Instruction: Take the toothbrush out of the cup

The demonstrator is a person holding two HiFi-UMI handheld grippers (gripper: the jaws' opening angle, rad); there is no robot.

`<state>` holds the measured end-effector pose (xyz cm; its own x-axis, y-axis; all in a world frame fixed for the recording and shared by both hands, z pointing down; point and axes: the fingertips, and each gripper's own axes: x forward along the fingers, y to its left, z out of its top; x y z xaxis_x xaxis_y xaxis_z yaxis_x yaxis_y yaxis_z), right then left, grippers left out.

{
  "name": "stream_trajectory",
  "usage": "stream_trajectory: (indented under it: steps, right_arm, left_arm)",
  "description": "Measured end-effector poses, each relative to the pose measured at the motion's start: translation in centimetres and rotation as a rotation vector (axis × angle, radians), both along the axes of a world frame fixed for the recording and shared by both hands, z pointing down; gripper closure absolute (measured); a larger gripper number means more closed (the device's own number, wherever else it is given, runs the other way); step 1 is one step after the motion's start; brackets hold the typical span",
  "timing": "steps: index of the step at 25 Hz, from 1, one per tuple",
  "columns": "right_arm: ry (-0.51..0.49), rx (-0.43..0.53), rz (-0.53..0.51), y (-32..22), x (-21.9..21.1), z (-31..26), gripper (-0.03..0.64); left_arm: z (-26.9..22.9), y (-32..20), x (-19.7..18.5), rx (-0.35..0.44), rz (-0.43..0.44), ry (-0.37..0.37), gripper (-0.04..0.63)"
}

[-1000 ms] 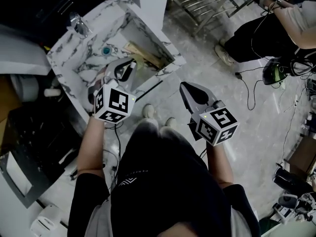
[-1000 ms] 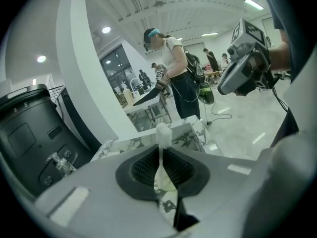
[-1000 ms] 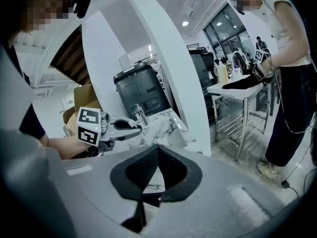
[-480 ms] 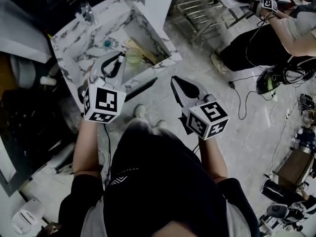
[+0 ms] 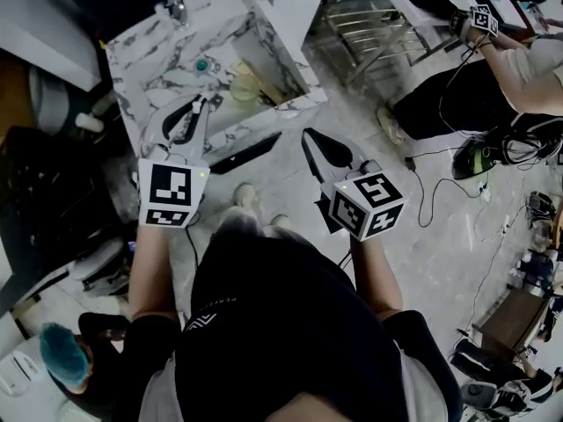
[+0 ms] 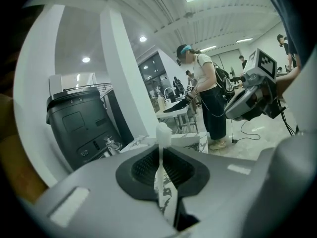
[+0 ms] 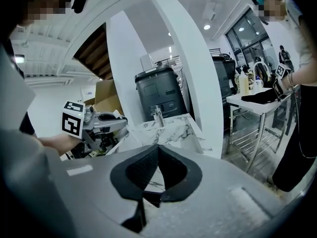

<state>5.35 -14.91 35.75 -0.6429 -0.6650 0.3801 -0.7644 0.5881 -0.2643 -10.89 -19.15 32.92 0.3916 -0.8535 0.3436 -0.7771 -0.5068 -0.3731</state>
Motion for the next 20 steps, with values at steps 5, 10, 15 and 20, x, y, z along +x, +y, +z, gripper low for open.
stream_trajectory:
  steps: [5, 10, 15, 20]
  right_arm:
    - [0.005, 0.004, -0.03, 0.4, -0.4, 0.0, 0.614]
    - [0.01, 0.008, -0.042, 0.7, -0.6, 0.0, 0.614]
    - [0.015, 0.016, -0.067, 1.3, -1.2, 0.0, 0.614]
    - [0.029, 0.024, -0.088, 2.0, -1.8, 0.1, 0.614]
  left_arm:
    - [-0.1, 2.0, -1.5, 0.001, -0.061, 0.003, 0.554]
    - [0.0, 3.8, -2.7, -0.005, -0.11, 0.021, 0.554]
    - [0.3, 5.4, -3.9, -0.017, -0.157, 0.063, 0.554]
    - [0.4, 6.8, -4.6, -0.025, -0.189, 0.112, 0.554]
